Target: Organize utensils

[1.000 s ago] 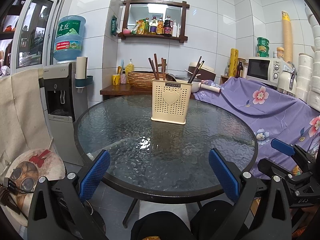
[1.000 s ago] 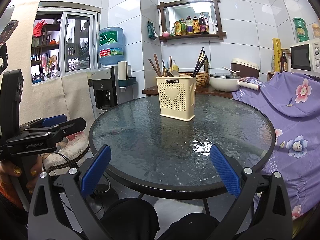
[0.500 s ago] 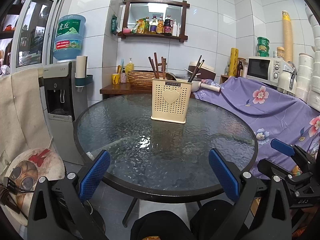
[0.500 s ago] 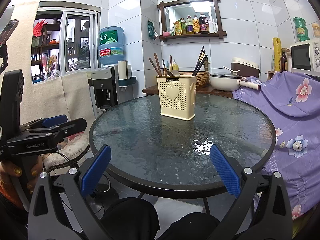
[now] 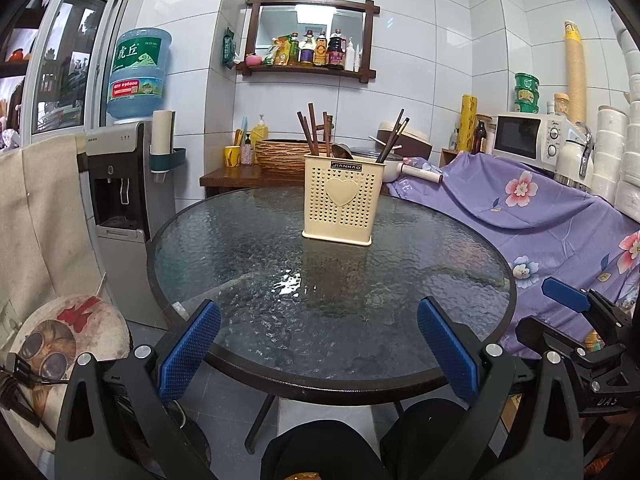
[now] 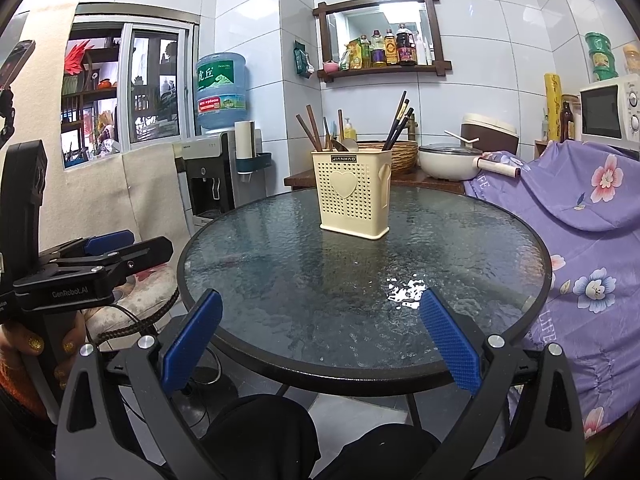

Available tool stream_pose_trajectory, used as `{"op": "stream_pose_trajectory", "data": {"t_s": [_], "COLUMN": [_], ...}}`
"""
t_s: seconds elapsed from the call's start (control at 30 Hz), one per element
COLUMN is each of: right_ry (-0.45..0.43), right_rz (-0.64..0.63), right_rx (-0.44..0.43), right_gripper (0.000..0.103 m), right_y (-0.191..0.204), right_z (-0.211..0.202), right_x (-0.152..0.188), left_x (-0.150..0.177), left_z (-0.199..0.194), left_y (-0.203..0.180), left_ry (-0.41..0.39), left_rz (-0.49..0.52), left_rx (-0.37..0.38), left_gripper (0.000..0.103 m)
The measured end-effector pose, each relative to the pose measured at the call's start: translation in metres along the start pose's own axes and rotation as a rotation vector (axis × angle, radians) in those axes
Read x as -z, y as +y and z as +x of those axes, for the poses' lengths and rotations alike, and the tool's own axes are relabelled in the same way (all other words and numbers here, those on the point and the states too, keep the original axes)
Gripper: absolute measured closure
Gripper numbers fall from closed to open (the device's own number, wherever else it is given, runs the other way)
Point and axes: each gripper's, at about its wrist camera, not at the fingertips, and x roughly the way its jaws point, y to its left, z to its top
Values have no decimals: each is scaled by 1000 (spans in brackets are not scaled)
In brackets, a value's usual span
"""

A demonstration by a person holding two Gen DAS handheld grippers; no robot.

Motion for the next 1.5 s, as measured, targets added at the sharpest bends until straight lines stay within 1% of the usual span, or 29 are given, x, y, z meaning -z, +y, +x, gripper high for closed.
{"op": "stream_pose_trajectory", "data": {"t_s": [0.9,1.2,1.5], "right_ry": [8,9,11], "right_rz": [3,3,2], "right_rx": [-2,-3,-4], "right_gripper": [6,6,6], "right_y": [0,1,2], "right_z": [0,0,0], "right_x": [-1,0,1], "left_x": [1,2,0], "left_z": [1,1,1], "left_y": [0,1,2], "left_ry": [5,-1,5], "left_rz": [0,-22,-13], "left_rx": [2,25,13], "left_gripper": [6,6,6]}}
